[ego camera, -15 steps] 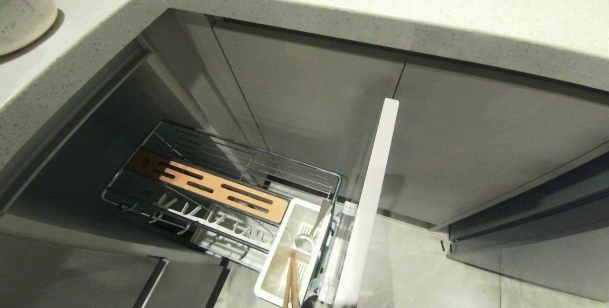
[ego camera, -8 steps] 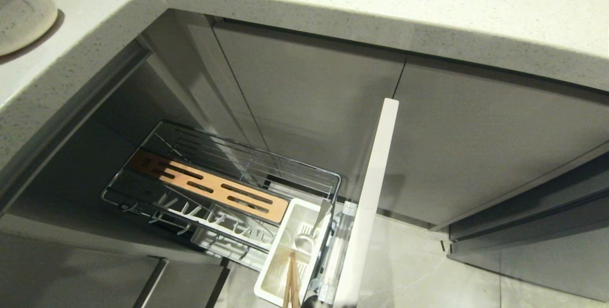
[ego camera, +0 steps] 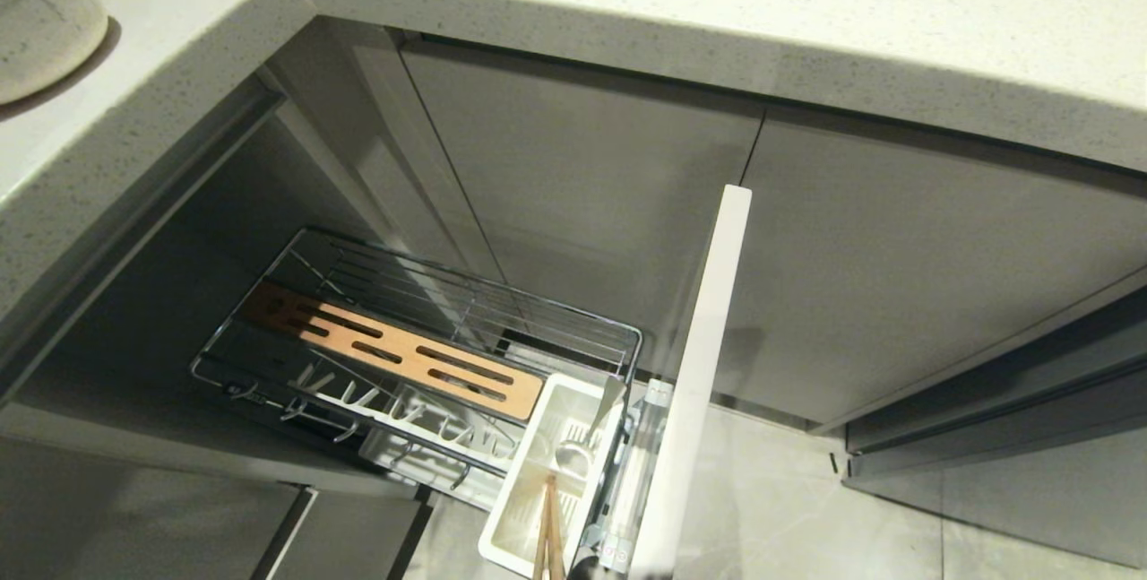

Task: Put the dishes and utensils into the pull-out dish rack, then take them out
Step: Pick up the chopsticks and place it in the cupboard

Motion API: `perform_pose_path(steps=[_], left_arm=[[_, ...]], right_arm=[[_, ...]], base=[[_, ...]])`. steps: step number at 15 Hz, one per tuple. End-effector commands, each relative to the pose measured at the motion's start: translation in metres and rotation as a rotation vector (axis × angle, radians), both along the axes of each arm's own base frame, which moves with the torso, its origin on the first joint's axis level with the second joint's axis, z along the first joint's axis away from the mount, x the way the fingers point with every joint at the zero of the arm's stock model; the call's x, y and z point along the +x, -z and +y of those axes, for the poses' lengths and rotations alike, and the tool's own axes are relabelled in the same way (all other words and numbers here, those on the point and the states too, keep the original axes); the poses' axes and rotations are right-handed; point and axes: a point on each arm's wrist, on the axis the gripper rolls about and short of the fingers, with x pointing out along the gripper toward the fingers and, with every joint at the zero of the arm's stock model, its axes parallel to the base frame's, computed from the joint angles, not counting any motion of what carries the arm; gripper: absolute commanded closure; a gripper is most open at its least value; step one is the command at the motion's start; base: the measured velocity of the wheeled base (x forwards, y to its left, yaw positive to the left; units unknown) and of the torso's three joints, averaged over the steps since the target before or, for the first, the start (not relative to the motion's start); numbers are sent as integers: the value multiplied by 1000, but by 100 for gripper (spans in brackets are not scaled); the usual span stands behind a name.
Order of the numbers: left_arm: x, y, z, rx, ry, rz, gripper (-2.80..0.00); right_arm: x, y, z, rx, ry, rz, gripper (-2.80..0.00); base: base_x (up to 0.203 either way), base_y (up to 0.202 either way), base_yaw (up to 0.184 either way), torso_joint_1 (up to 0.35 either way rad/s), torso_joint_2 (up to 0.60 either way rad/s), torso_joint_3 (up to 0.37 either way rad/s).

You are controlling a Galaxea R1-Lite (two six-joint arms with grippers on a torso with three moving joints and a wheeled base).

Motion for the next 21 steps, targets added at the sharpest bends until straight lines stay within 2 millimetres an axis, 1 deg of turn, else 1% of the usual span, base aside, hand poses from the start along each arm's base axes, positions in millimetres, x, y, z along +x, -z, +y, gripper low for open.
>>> perform_pose_path(steps=[1, 3, 4, 5, 6, 7, 8, 9, 12, 15, 18, 21], left_arm=[[-30, -24, -4, 32, -13, -244, 0], [-59, -47, -9, 79, -3, -520, 0], [-68, -55, -10, 94, 33, -611, 0], [-73, -65, -12, 108, 100, -714, 0], [-78, -74, -14, 122, 204, -804, 0], [-81, -79, -16, 132, 306, -863, 0], [-81, -82, -18, 127, 411, -885, 0], [-77, -80, -19, 97, 527, -878, 0], [-49, -67, -24, -16, 795, -768, 0], [-29, -51, -30, -80, 1005, -577, 0], [-15, -29, -37, -46, 1209, -335, 0], [-15, -15, -41, 43, 1336, -192, 0]], right_arm=[[2, 7, 0, 0, 0, 26, 0], [2, 7, 0, 0, 0, 26, 0], [2, 7, 0, 0, 0, 26, 0], [2, 7, 0, 0, 0, 26, 0], [2, 7, 0, 0, 0, 27, 0], [2, 8, 0, 0, 0, 28, 0], [2, 7, 0, 0, 0, 26, 0], [2, 7, 0, 0, 0, 26, 0], [2, 7, 0, 0, 0, 26, 0], [2, 7, 0, 0, 0, 26, 0], [2, 7, 0, 0, 0, 27, 0], [2, 7, 0, 0, 0, 26, 0]], base=[[0, 0, 0, 0, 0, 0], [0, 0, 0, 0, 0, 0], [0, 0, 0, 0, 0, 0], [0, 0, 0, 0, 0, 0], [0, 0, 0, 0, 0, 0], [0, 0, 0, 0, 0, 0], [0, 0, 0, 0, 0, 0], [0, 0, 0, 0, 0, 0], [0, 0, 0, 0, 0, 0], [0, 0, 0, 0, 0, 0], [0, 0, 0, 0, 0, 0], [0, 0, 0, 0, 0, 0]])
